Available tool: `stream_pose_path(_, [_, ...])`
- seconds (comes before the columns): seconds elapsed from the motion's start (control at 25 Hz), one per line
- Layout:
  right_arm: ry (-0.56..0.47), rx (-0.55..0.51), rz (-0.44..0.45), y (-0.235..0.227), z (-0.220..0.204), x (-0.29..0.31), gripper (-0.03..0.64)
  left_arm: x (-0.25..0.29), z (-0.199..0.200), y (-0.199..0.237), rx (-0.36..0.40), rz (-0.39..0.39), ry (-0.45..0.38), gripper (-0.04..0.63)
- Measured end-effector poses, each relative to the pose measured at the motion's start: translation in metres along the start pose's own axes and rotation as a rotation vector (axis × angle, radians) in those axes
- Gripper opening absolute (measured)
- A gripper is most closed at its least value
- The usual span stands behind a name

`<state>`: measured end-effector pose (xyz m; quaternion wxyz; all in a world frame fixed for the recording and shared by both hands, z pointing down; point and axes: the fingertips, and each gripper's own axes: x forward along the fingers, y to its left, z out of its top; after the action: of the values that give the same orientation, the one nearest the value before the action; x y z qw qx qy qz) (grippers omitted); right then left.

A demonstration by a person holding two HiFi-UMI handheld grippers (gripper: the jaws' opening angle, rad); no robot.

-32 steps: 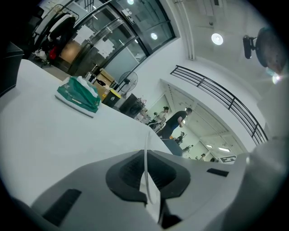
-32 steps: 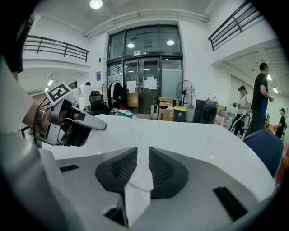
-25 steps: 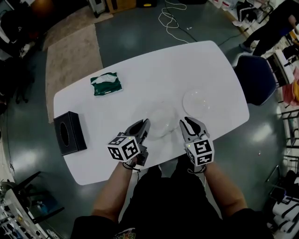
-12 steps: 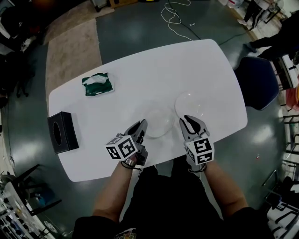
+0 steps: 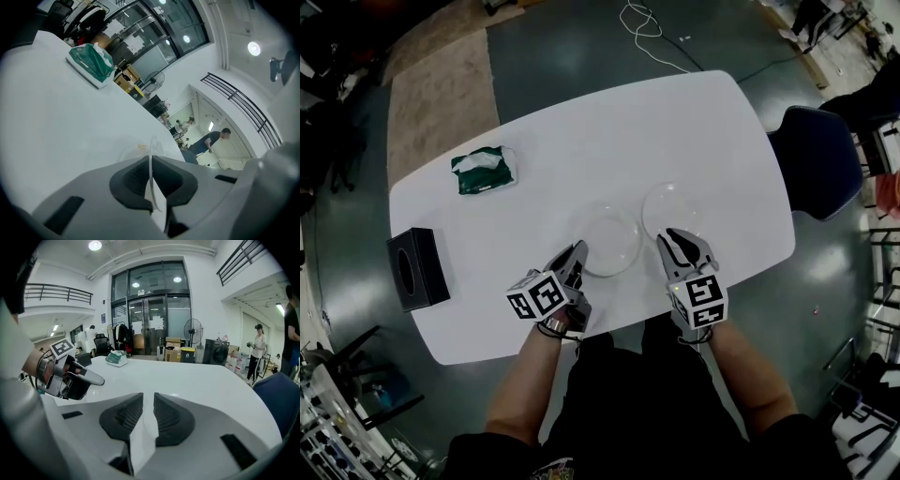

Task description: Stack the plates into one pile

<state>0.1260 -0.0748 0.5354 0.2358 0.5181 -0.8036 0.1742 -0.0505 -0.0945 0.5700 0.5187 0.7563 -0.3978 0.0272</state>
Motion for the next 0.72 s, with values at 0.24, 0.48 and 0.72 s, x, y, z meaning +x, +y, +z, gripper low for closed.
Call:
stream_pose_path(0.24, [0.004, 0.002, 0.009, -0.002, -0.001, 0.007, 0.083, 0.002, -0.001, 0.01, 0.07, 0.081, 0.012, 0.044])
stream_pose_path(0.48, [0.004, 0.003, 0.01, -0.001, 0.001, 0.009, 0.083, 0.0, -0.001, 0.016, 0.198, 0.187, 0.025, 0.072])
stream_pose_path(0.72, [0.004, 0.006, 0.004, -0.002, -0.001, 0.006, 0.083, 0.002, -0.004, 0.022, 0.289, 0.245, 0.041, 0.098])
